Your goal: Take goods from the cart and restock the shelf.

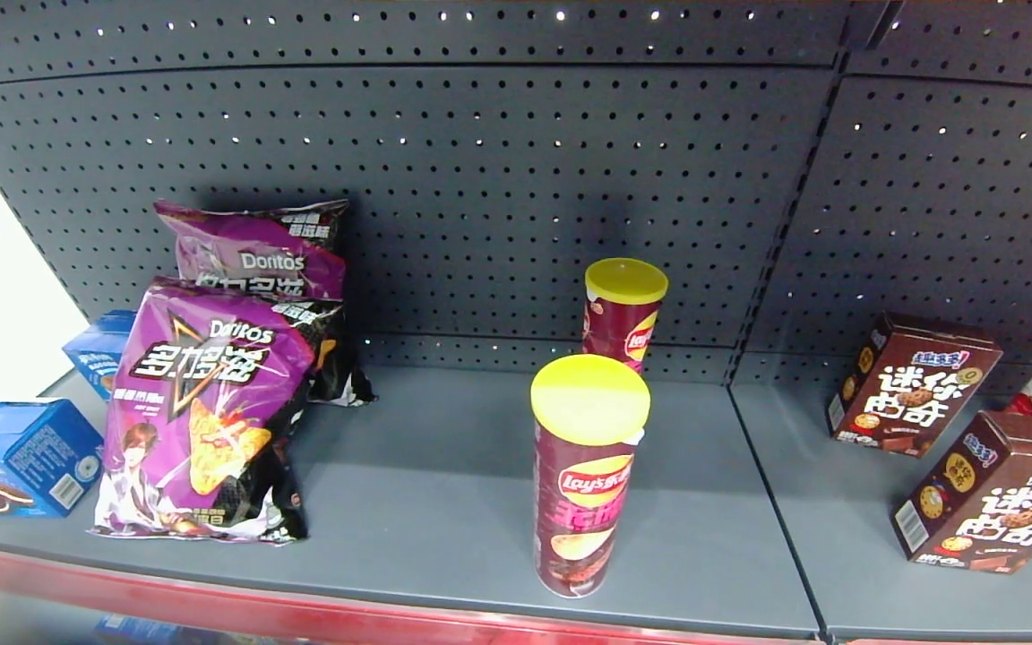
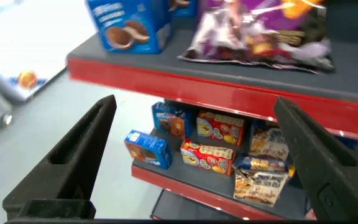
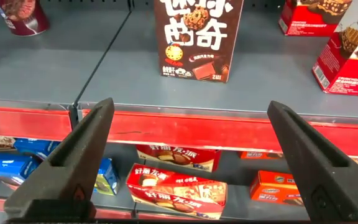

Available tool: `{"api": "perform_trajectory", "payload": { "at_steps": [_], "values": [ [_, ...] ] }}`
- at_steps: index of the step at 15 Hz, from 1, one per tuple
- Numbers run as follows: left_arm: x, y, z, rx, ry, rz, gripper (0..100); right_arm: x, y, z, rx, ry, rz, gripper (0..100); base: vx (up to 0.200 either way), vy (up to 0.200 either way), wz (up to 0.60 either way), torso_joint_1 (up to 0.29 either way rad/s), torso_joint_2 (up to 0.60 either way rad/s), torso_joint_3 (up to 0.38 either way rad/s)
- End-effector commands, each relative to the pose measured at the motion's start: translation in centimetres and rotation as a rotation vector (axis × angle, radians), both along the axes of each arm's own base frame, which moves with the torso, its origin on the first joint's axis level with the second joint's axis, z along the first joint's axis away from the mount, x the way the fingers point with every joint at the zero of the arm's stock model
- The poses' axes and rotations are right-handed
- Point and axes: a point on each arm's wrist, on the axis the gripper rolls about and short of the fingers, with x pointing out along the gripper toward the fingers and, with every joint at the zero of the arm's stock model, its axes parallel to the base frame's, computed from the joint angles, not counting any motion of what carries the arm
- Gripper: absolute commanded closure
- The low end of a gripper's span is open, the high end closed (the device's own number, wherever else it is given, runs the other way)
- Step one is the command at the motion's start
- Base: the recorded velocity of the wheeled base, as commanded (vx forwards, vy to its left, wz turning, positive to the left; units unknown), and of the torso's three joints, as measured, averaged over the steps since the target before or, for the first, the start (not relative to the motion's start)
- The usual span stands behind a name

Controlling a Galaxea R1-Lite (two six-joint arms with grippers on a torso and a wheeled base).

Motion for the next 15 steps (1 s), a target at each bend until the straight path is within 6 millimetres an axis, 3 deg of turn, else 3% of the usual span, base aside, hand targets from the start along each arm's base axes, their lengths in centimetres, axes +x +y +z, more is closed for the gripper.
{"api": "perform_trajectory", "payload": {
  "at_steps": [1, 3, 4, 6, 9, 12, 15],
  "values": [
    [0.3, -0.1, 2.2, 0.132, -0.039, -0.156, 0, 0.0, 0.0, 0.0, 0.000, 0.002, 0.000, 0, 0.000, 0.000, 0.00, 0.000, 0.00, 0.000],
    [1.9, 0.2, 4.7, 0.183, -0.079, -0.447, 0, 0.0, 0.0, 0.0, 0.000, 0.002, 0.000, 0, 0.000, 0.000, 0.00, 0.000, 0.00, 0.000],
    [2.5, 0.2, 5.2, 0.176, -0.062, -0.499, 0, 0.0, 0.0, 0.0, 0.000, 0.002, 0.000, 0, 0.000, 0.000, 0.00, 0.000, 0.00, 0.000],
    [4.6, -0.3, 8.5, 0.171, -0.041, -0.786, 0, 0.0, 0.0, 0.0, 0.000, 0.002, 0.000, 0, 0.000, 0.000, 0.00, 0.000, 0.00, 0.000],
    [7.7, -1.4, 11.2, 0.160, 0.020, -0.987, 0, 0.0, 0.0, 0.0, 0.000, 0.002, 0.000, 0, 0.000, 0.000, 0.00, 0.000, 0.00, 0.000],
    [9.3, -3.4, 12.6, 0.140, 0.058, -1.194, 0, 0.0, 0.0, 0.0, 0.000, 0.002, 0.000, 0, 0.000, 0.000, 0.00, 0.000, 0.00, 0.000],
    [12.5, -5.9, 14.1, 0.012, 0.155, -1.269, 0, 0.0, 0.0, 0.0, 0.000, 0.002, 0.000, 0, 0.000, 0.000, 0.00, 0.000, 0.00, 0.000]
  ]
}}
